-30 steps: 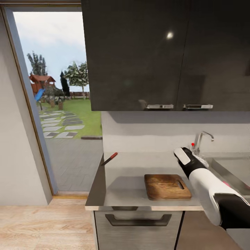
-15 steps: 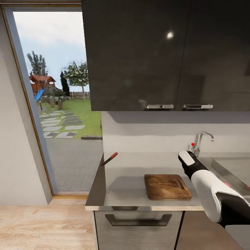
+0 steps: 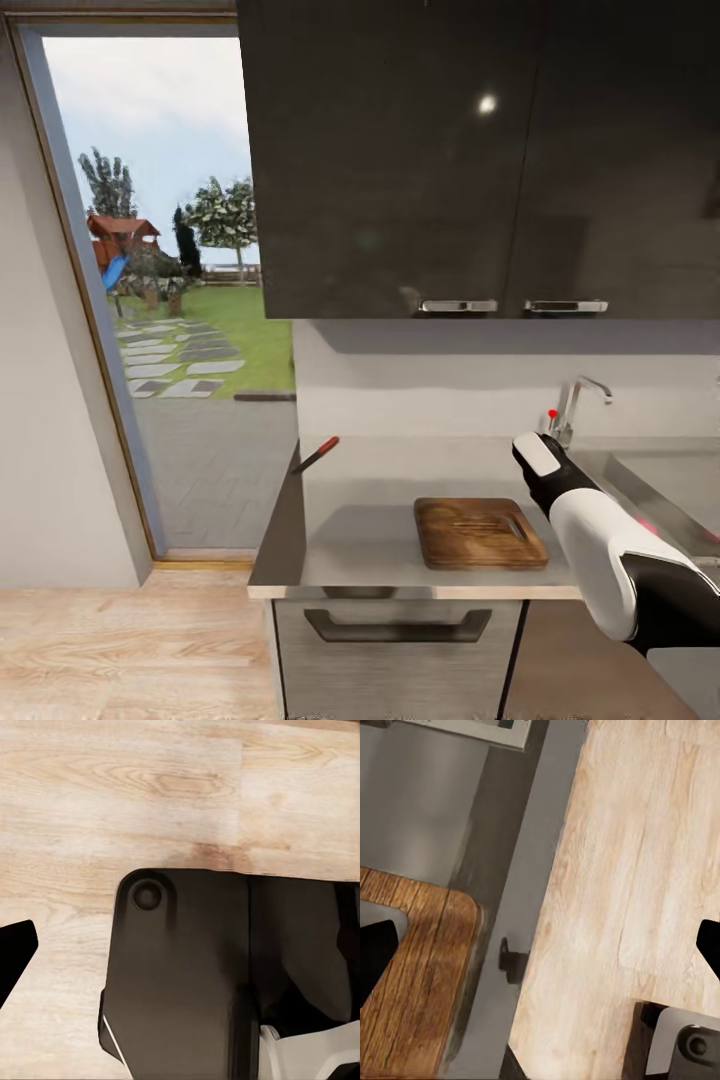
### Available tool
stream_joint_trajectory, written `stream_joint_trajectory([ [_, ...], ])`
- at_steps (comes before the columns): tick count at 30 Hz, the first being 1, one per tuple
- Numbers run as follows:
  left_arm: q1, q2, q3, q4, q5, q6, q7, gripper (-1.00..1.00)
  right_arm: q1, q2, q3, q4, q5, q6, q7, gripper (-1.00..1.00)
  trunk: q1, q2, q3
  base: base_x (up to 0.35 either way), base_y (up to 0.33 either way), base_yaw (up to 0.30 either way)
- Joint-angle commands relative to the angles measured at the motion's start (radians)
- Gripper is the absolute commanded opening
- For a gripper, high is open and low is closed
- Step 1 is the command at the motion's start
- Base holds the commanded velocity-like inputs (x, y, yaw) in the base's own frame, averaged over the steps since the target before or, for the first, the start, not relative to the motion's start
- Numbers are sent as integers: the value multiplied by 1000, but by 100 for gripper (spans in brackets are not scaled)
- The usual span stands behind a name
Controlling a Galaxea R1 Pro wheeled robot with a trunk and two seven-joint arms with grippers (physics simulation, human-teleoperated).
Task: In the kitchen, take the Vidalia onion out of the sink, dice it on the chopping board with the paring knife, put the diced onion into the bowl on the countertop, then place both the paring knife and the chopping board into the sink.
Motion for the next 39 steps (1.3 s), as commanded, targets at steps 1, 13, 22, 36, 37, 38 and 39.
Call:
stream_joint_trajectory([
  [1,1,0,0,-1,5,-1,-1,100,0,6,1,-17,-1,9,-1,100,0,-1,0,-275,0,0],
  [13,1,0,0,-1,5,-1,-1,100,0,59,88,-173,107,8,198,100,0,-1,0,-323,0,0],
  [22,1,0,0,-1,5,-1,-1,100,48,66,100,-175,254,4,430,100,0,-1,0,-339,0,0],
  [36,-10,0,0,-6,2,-1,4,100,77,67,102,-174,625,2,989,100,0,-1,0,-77,0,0],
  [37,-21,0,0,-5,2,-1,4,100,77,67,102,-176,675,1,1067,100,0,-1,0,215,57,0],
  [38,-34,0,0,-4,3,-1,4,100,77,66,102,-180,709,0,1134,100,0,-1,0,247,109,0],
  [39,-37,0,0,-4,3,0,4,100,77,66,102,-182,717,-1,1153,100,0,-1,0,254,121,0],
])
